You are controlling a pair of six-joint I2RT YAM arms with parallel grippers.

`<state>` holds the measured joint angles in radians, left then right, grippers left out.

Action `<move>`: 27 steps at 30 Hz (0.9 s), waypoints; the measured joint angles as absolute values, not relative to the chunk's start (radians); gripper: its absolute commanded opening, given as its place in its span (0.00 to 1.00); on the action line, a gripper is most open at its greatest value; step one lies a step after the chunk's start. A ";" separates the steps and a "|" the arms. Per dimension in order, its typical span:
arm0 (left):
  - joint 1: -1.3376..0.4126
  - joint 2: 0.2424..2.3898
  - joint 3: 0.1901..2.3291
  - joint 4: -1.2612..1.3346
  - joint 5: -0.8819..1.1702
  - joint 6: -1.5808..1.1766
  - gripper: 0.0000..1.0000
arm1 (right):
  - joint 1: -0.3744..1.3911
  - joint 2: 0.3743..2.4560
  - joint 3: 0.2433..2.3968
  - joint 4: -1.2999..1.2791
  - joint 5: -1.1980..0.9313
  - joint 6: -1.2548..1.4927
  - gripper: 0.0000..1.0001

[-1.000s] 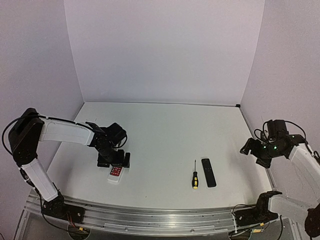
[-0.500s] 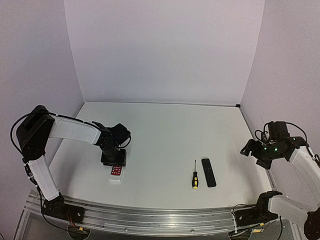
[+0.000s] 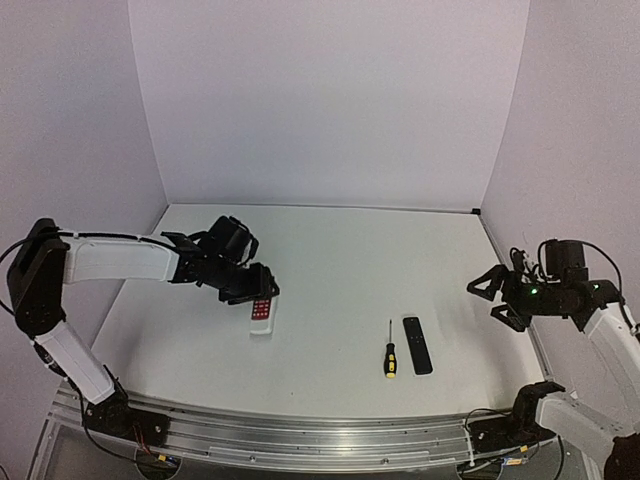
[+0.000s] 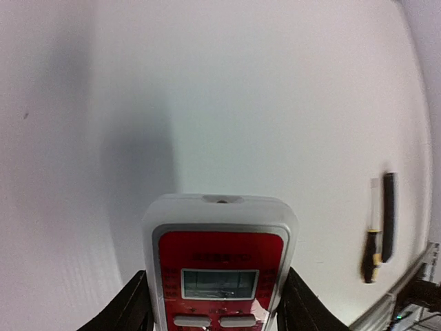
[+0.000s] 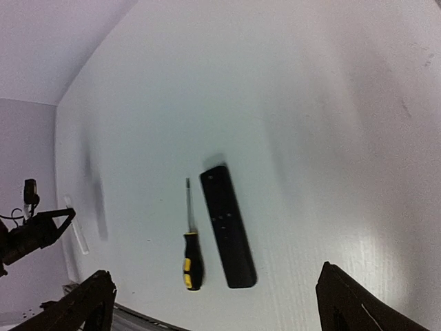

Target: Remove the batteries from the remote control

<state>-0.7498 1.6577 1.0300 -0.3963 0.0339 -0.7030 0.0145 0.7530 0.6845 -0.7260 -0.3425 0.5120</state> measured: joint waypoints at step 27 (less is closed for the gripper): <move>-0.851 1.355 0.854 0.861 0.526 -0.827 0.00 | 0.883 1.382 0.980 0.359 -0.528 0.589 0.95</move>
